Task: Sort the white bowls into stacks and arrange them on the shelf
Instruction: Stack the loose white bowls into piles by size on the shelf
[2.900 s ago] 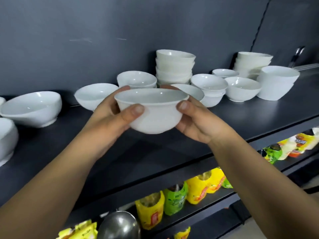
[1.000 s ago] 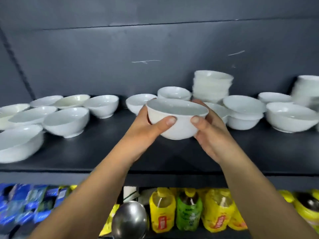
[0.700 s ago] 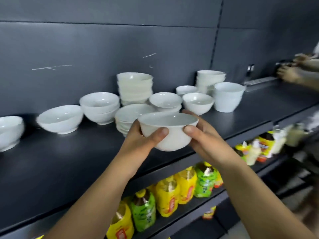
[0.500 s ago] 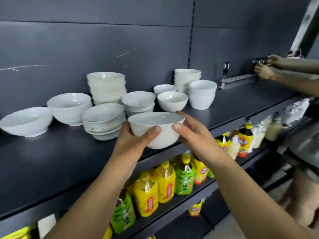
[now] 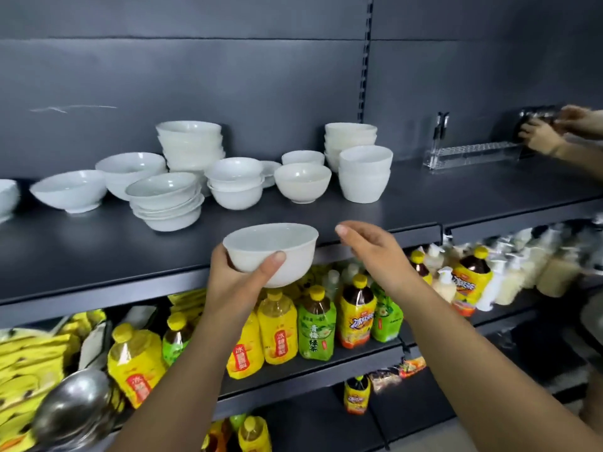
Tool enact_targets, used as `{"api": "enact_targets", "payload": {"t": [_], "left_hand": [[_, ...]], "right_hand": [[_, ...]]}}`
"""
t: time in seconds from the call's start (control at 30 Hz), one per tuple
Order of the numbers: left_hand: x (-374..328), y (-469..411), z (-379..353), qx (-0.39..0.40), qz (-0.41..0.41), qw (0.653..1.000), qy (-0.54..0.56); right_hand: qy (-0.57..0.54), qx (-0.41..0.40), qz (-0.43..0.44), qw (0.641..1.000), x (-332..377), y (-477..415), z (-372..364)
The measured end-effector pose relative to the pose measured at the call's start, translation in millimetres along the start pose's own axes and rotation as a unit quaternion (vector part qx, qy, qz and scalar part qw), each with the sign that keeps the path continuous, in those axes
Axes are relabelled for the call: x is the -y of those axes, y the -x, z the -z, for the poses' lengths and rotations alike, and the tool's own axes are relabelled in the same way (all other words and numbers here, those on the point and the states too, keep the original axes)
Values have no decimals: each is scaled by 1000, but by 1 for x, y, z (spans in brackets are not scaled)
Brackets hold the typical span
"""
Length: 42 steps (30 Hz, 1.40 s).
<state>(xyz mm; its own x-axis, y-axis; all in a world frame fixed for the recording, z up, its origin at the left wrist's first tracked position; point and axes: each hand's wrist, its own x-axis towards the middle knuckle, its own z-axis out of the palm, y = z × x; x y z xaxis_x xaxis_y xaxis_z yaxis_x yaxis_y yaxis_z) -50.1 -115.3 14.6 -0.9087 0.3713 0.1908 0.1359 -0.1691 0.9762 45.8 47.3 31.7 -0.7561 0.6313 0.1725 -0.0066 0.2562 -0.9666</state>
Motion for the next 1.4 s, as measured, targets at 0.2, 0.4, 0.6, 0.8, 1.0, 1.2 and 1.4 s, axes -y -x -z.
{"api": "enact_targets", "payload": {"t": [0.2, 0.4, 0.6, 0.8, 1.0, 1.2, 1.4], "left_hand": [[-7, 16, 26, -81, -15, 996, -19], [-8, 18, 33, -110, -22, 994, 1], [-27, -9, 29, -113, -49, 992, 16], [-63, -92, 24, -58, -126, 990, -25], [-69, -182, 12, 28, -141, 979, -145], [-81, -226, 29, 140, -50, 916, -372], [-71, -235, 27, 169, -39, 890, -422]], "right_hand": [[421, 104, 79, 898, -40, -35, -6], [500, 92, 106, 854, -52, -37, -6], [443, 88, 89, 888, -27, -48, -5], [51, 226, 84, 969, 61, -99, -32], [44, 345, 93, 933, 80, -193, -65], [137, 340, 111, 924, 73, -244, -75], [220, 344, 121, 905, 63, -262, -86]]}}
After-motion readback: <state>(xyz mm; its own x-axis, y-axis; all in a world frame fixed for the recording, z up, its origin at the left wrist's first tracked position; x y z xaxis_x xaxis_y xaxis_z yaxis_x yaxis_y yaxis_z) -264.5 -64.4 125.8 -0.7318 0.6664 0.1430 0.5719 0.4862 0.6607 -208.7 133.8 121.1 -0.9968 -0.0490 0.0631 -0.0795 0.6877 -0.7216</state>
